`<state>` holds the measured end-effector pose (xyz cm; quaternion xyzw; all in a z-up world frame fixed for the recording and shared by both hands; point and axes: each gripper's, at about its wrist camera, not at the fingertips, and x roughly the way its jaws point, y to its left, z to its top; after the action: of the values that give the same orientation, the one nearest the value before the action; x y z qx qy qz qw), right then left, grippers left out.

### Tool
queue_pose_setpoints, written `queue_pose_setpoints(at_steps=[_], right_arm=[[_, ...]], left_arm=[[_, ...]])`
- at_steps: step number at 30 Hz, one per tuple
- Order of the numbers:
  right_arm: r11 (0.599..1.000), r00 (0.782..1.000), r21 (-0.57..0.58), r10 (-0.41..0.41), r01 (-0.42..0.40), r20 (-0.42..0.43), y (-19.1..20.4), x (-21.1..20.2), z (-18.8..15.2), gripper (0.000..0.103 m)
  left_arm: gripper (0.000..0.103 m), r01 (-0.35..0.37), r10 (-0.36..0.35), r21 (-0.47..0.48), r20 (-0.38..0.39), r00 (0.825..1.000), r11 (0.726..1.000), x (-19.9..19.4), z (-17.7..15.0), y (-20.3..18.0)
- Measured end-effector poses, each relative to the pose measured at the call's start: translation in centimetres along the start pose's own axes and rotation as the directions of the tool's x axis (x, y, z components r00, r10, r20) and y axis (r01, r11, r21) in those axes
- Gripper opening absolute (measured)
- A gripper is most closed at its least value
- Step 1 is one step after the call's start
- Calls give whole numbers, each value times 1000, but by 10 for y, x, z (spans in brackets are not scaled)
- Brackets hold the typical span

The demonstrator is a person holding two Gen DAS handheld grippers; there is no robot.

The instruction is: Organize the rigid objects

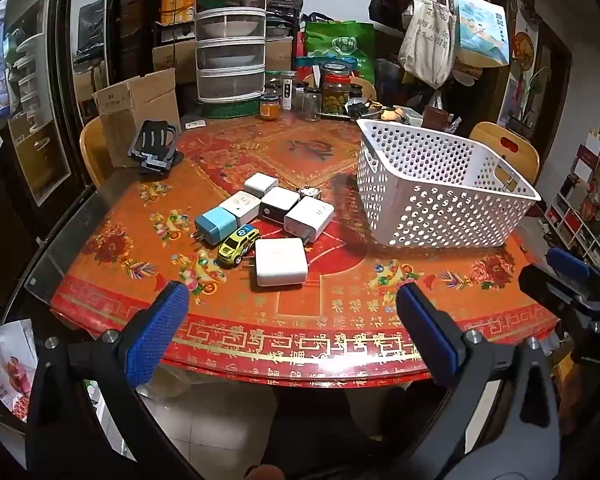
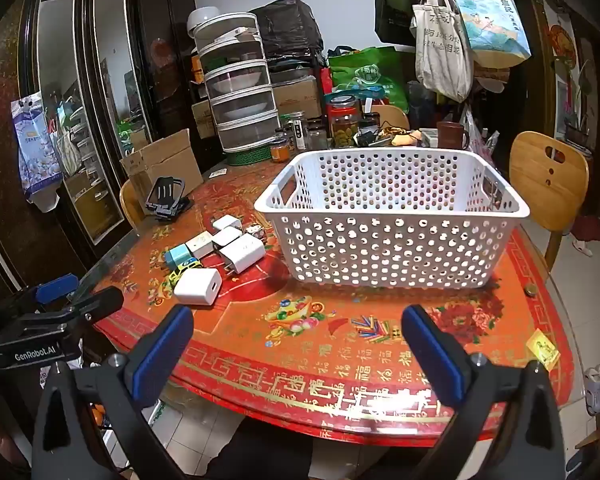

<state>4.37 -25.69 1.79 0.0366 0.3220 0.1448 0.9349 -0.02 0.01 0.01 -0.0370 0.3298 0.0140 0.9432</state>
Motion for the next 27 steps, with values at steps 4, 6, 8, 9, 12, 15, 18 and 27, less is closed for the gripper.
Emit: queue_pose_setpoints(at_steps=[4,6,8,9,12,15,18,27], right_arm=[[1000,1000,-1,-2,2,0,0,-1,0,103],[1000,1000,-1,-2,2,-1,0,0,0,103],[1000,1000,-1,-2,2,-1,0,-1,0,103],[1000,1000,0,-1,1,0,0,-1,0,103],[1000,1000,1,1,-1,0,0,0,0,103],[1000,1000,0,2,-2,0,0,0,0,103],[1000,1000,0,-1,1,-1,-2,1,-1,103],[1000,1000,2,-2,2,-2,-2,0,-1,103]], left_arm=[[102,-8,8,-10,-2,1000,1000,-1,1,2],[102,-15,15,-12,3,1000,1000,-2,1,3],[102,-16,16,-17,5,1000,1000,-2,1,3],[102,-18,18,-17,5,1000,1000,-2,1,3],[102,-7,7,4,-5,1000,1000,1,-3,-5],[102,-8,8,0,-6,1000,1000,2,-4,-4],[102,0,0,-5,-12,1000,1000,3,-1,-1],[102,1,-1,-5,-11,1000,1000,4,-1,0]])
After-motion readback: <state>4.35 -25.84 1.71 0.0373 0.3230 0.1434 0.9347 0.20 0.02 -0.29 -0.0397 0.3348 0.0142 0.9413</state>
